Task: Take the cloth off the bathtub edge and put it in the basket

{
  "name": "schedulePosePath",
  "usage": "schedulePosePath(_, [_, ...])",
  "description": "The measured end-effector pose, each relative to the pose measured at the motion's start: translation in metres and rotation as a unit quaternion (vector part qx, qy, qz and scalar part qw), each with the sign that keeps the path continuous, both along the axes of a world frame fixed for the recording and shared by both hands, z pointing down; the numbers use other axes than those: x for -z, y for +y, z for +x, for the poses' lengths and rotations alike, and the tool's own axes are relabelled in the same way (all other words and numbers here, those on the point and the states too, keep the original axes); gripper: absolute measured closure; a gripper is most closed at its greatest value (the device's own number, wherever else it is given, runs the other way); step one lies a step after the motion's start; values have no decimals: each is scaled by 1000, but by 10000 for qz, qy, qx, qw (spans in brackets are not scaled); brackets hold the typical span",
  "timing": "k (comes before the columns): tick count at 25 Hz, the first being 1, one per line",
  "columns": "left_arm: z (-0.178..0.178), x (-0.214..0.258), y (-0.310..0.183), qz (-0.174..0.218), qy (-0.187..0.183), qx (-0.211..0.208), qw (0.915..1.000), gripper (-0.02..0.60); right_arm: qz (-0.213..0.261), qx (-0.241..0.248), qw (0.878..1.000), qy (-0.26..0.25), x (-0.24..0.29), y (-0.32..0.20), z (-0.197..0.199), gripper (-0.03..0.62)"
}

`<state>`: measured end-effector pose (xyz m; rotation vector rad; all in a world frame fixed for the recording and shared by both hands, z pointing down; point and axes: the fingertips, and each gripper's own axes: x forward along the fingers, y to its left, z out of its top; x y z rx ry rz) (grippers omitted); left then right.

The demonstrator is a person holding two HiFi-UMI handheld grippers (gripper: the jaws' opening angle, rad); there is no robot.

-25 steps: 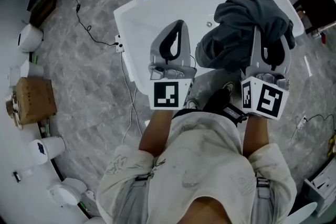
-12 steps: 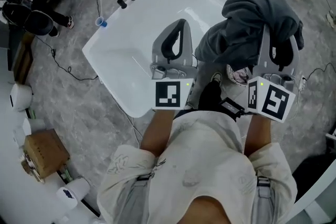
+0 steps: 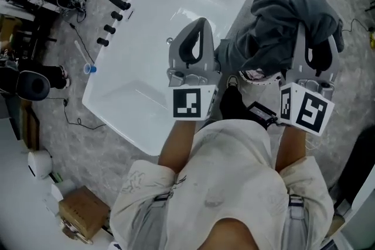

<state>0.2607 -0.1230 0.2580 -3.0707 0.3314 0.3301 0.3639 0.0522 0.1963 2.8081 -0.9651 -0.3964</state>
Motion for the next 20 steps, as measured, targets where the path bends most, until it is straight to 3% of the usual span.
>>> schedulePosePath(9, [78,-1,38,66,-49,-700,9975,581,-102,-600,9979,-224,-17,45,54,454])
schedulePosePath(20, [132,-18,64,23,-291,-1176,9926,581,-376,-848,9909,-973,-76,67,96,453])
